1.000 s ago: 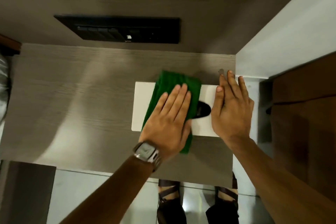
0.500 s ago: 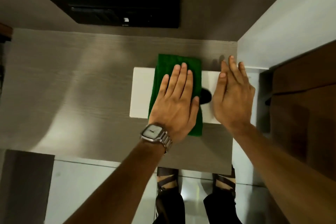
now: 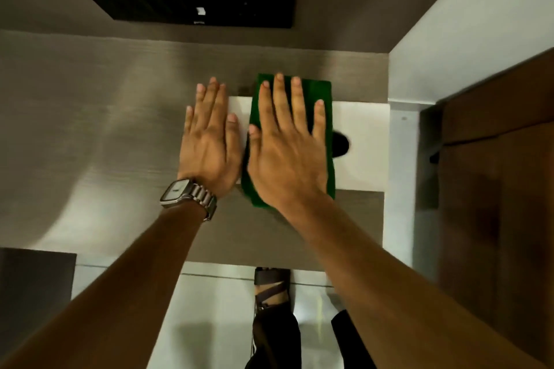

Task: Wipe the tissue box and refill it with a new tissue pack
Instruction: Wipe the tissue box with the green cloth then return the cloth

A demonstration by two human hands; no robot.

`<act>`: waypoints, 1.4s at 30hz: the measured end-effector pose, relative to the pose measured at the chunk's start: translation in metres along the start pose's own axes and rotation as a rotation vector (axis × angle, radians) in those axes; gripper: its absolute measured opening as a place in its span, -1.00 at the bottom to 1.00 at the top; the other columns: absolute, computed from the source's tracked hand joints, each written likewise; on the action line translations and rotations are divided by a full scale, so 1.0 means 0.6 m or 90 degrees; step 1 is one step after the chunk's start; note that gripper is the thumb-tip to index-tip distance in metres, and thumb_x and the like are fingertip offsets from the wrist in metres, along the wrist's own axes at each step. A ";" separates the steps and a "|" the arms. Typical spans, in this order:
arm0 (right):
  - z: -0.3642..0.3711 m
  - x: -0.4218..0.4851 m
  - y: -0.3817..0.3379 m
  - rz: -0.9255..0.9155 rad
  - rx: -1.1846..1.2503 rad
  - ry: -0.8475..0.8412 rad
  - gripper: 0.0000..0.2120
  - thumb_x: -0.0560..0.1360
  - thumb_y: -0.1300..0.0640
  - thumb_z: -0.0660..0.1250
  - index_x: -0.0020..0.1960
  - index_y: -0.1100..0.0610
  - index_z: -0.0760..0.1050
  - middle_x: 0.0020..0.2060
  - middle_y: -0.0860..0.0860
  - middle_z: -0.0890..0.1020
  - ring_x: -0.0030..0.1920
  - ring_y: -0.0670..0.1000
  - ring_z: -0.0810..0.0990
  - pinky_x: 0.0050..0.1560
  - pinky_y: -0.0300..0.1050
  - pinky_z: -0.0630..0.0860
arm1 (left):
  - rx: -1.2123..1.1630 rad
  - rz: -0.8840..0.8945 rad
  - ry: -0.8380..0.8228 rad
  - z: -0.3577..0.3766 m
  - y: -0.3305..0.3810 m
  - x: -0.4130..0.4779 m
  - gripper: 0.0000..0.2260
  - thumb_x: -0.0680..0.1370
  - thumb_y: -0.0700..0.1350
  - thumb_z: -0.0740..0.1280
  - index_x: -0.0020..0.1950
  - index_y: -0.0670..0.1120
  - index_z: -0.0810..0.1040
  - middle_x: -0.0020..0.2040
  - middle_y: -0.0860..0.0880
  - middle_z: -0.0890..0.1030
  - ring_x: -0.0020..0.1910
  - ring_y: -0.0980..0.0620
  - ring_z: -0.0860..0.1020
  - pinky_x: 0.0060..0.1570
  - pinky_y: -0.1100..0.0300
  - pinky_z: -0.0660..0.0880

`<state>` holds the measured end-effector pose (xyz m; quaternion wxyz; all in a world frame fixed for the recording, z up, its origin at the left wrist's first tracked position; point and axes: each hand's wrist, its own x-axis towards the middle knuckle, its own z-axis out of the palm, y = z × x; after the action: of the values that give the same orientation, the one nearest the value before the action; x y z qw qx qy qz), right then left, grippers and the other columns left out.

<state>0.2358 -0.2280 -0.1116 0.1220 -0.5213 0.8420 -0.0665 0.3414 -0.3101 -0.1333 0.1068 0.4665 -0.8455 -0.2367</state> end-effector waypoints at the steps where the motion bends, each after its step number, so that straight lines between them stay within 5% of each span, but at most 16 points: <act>1: 0.000 -0.010 0.026 0.008 -0.008 0.007 -0.42 0.66 -0.09 -0.11 0.62 0.09 -0.08 0.62 0.08 -0.02 0.61 0.12 -0.11 0.55 0.28 -0.12 | 0.013 0.009 0.001 0.000 -0.001 0.000 -0.47 0.65 0.07 -0.11 0.58 -0.14 0.09 0.60 -0.11 0.07 0.58 -0.01 -0.03 0.53 -0.03 -0.08; 5: -0.023 -0.040 0.121 0.113 -0.043 0.024 -0.42 0.65 -0.08 -0.10 0.62 0.11 -0.06 0.62 0.09 0.06 0.61 0.16 -0.04 0.52 0.35 -0.04 | 0.019 0.029 -0.015 -0.005 0.003 0.002 -0.47 0.65 0.07 -0.11 0.58 -0.13 0.10 0.60 -0.08 0.07 0.57 0.01 -0.02 0.54 -0.07 -0.09; 8: -0.019 0.006 0.085 0.177 -0.058 0.047 -0.39 0.64 -0.09 -0.10 0.61 0.16 -0.04 0.61 0.13 0.08 0.60 0.22 -0.03 0.53 0.34 -0.03 | 0.017 0.021 -0.007 -0.001 0.004 -0.001 -0.47 0.64 0.08 -0.11 0.57 -0.12 0.12 0.60 -0.06 0.09 0.57 0.05 -0.03 0.53 -0.04 -0.15; 14: -0.001 -0.048 0.055 -0.059 -0.061 -0.028 -0.40 0.66 -0.12 -0.11 0.62 0.12 -0.10 0.62 0.09 -0.02 0.61 0.13 -0.09 0.56 0.24 -0.09 | 0.056 0.025 0.005 -0.004 -0.001 0.001 -0.47 0.64 0.07 -0.13 0.57 -0.12 0.16 0.59 -0.04 0.11 0.58 -0.02 -0.02 0.53 -0.05 -0.17; 18: -0.040 -0.056 0.156 0.081 -0.082 -0.031 -0.38 0.66 -0.14 -0.16 0.62 0.13 -0.14 0.62 0.09 -0.04 0.61 0.13 -0.10 0.55 0.27 -0.06 | 0.080 0.012 -0.014 -0.009 0.007 -0.002 -0.46 0.64 0.09 -0.14 0.58 -0.10 0.09 0.61 -0.03 0.05 0.59 -0.01 -0.06 0.52 -0.07 -0.21; 21: -0.034 0.008 0.113 0.180 -0.062 0.038 -0.34 0.64 -0.17 -0.12 0.61 0.19 -0.04 0.61 0.14 0.05 0.60 0.21 -0.05 0.54 0.31 -0.04 | 0.097 0.013 -0.020 -0.005 0.011 -0.002 -0.44 0.64 0.11 -0.14 0.59 -0.11 0.05 0.62 -0.06 0.01 0.59 -0.02 -0.09 0.53 -0.05 -0.22; 27: -0.006 -0.056 0.084 -0.037 -0.053 -0.003 -0.31 0.64 -0.24 -0.09 0.62 0.14 -0.05 0.62 0.10 0.03 0.61 0.13 -0.05 0.55 0.28 -0.10 | 0.137 0.004 -0.040 -0.008 0.011 -0.003 -0.39 0.63 0.18 -0.20 0.60 -0.11 -0.02 0.62 -0.04 -0.05 0.59 0.00 -0.13 0.53 -0.08 -0.21; 31: -0.032 -0.056 0.158 0.090 -0.071 0.008 -0.24 0.59 -0.33 -0.11 0.62 0.13 -0.06 0.62 0.11 0.05 0.61 0.17 -0.04 0.51 0.38 -0.08 | 0.139 0.000 -0.043 -0.008 0.015 -0.004 -0.37 0.61 0.20 -0.20 0.60 -0.12 -0.04 0.62 -0.06 -0.07 0.58 -0.01 -0.14 0.52 -0.07 -0.22; 34: -0.029 0.018 0.101 0.183 -0.050 0.062 -0.21 0.57 -0.36 -0.13 0.60 0.15 0.05 0.60 0.12 0.12 0.60 0.23 0.01 0.48 0.45 -0.07 | 0.132 -0.009 -0.027 -0.001 0.011 -0.002 -0.38 0.63 0.19 -0.18 0.60 -0.13 -0.02 0.62 -0.07 -0.05 0.58 0.00 -0.13 0.52 -0.05 -0.22; 39: -0.001 -0.017 0.040 -0.043 -0.054 0.013 -0.34 0.63 -0.22 -0.09 0.62 0.11 0.00 0.62 0.09 0.05 0.61 0.16 -0.04 0.50 0.39 -0.08 | 0.144 -0.008 -0.025 -0.003 0.008 -0.006 -0.41 0.63 0.16 -0.18 0.60 -0.11 -0.02 0.62 -0.06 -0.04 0.58 0.00 -0.12 0.53 -0.08 -0.20; 42: -0.022 -0.055 0.123 0.006 -0.056 0.002 -0.37 0.64 -0.19 -0.08 0.62 0.05 -0.06 0.62 0.03 0.03 0.61 0.14 -0.05 0.48 0.45 -0.03 | 0.138 -0.008 -0.043 -0.007 0.010 -0.005 -0.38 0.61 0.20 -0.21 0.60 -0.10 -0.03 0.62 -0.04 -0.05 0.58 0.00 -0.13 0.52 -0.09 -0.20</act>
<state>0.1827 -0.1655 -0.1122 0.0975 -0.5218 0.8470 -0.0295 0.3404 -0.3060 -0.1267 0.0258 0.4722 -0.8665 -0.1597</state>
